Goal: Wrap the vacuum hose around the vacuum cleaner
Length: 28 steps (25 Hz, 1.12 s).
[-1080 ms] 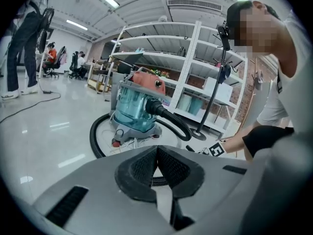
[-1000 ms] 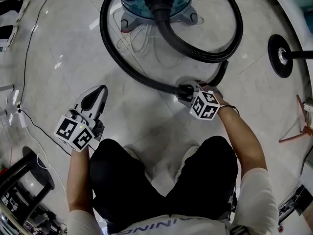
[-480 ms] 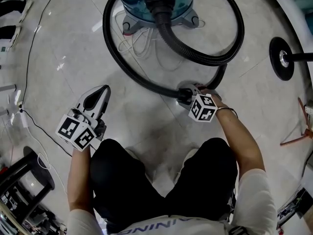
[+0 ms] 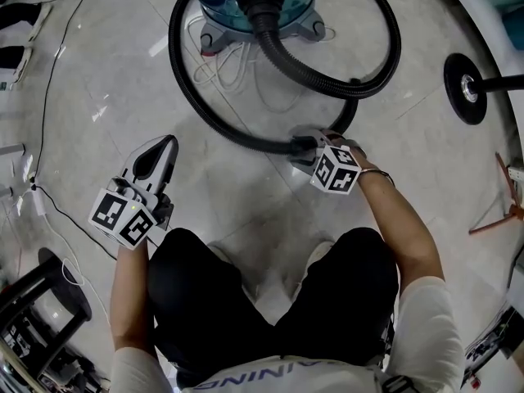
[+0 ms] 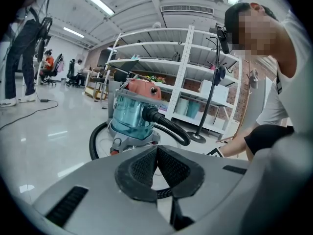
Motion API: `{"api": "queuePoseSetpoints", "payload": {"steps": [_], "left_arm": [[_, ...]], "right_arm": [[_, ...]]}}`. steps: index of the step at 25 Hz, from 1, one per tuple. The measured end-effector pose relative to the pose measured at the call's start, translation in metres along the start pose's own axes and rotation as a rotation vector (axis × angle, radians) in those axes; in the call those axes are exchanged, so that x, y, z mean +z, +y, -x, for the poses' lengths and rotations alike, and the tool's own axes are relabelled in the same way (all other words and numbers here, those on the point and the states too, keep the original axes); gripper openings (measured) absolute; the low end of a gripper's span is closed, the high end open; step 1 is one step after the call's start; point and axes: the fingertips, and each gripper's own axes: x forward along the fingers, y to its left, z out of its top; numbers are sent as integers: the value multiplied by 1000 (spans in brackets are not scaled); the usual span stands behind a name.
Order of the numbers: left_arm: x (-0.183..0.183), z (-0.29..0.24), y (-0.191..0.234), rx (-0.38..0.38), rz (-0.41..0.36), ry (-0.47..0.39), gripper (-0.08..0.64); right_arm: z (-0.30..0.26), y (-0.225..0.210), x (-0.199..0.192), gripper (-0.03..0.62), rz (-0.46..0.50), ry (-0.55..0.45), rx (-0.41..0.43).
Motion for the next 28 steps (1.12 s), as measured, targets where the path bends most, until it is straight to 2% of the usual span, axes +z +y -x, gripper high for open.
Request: {"api": "queuePoseSetpoints", "payload": {"steps": [4, 9, 15, 20, 26, 28], "left_arm": [[9, 8, -8, 3, -26, 18, 17], [58, 31, -37, -13, -24, 56, 17], [171, 78, -82, -35, -9, 43, 17], [267, 129, -122, -40, -28, 25, 17], [378, 210, -154, 34, -68, -18, 17], [412, 236, -165, 38, -69, -35, 17]], "right_arm": [[24, -8, 21, 242, -50, -29, -35], [85, -3, 68, 227, -135, -36, -46], [191, -6, 153, 167, -271, -79, -133], [286, -8, 229, 103, -367, -110, -218], [402, -5, 340, 31, -571, -212, -336], [442, -2, 372, 16, -634, -231, -371]]}}
